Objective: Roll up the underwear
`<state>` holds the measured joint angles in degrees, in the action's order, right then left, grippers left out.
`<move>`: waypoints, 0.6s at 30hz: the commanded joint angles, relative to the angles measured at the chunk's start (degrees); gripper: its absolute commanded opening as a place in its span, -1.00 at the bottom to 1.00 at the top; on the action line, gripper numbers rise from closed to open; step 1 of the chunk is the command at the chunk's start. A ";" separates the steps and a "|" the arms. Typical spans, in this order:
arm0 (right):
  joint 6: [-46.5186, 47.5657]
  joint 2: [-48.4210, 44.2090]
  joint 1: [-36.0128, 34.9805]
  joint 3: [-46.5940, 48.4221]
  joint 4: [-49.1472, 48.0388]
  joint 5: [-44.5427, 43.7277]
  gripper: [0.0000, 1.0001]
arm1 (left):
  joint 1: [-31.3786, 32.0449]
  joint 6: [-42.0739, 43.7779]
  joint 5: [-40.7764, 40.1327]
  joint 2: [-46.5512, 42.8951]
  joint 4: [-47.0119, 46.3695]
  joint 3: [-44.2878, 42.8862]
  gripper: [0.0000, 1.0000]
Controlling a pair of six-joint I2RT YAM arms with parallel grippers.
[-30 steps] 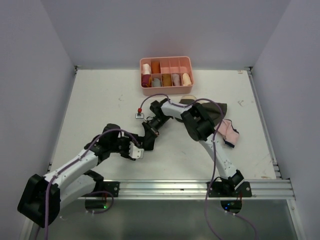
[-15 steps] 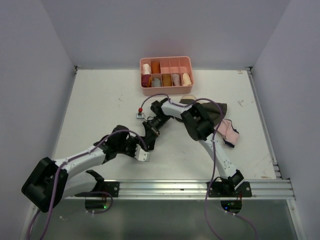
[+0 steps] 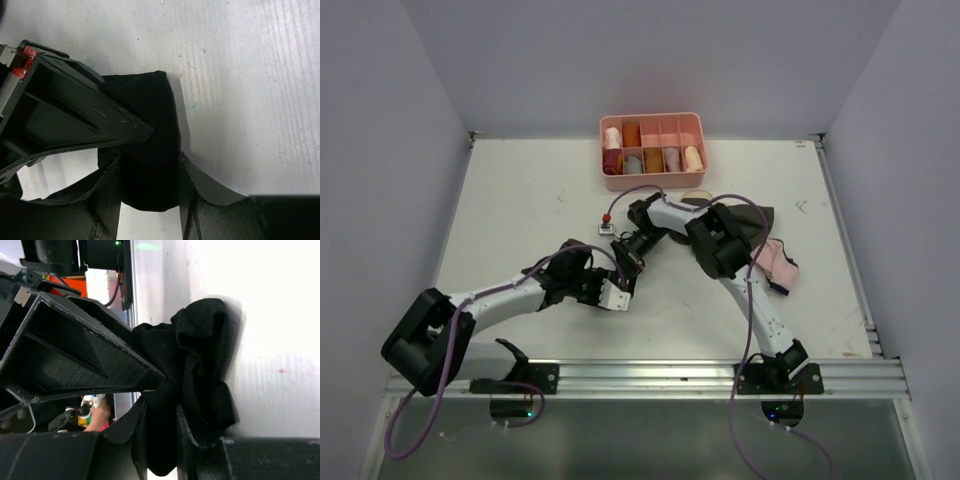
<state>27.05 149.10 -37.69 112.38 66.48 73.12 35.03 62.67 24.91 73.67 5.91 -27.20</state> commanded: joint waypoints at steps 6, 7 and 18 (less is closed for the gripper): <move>4.24 -1.00 1.13 0.56 -1.88 -9.40 -0.20 | 0.04 -3.44 -2.14 10.18 15.62 -6.11 -1.00; 4.07 -1.52 1.48 0.91 -2.31 -10.01 -0.08 | 0.04 -3.18 -2.06 10.27 16.49 -6.11 -1.00; -4.89 -10.29 9.12 3.03 -10.13 -16.34 0.46 | -0.13 -1.42 0.93 12.01 23.79 -9.27 -1.00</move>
<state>23.51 144.79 -33.71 114.19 66.78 67.94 35.00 62.17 25.47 81.80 14.15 -37.32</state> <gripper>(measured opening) 0.708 0.427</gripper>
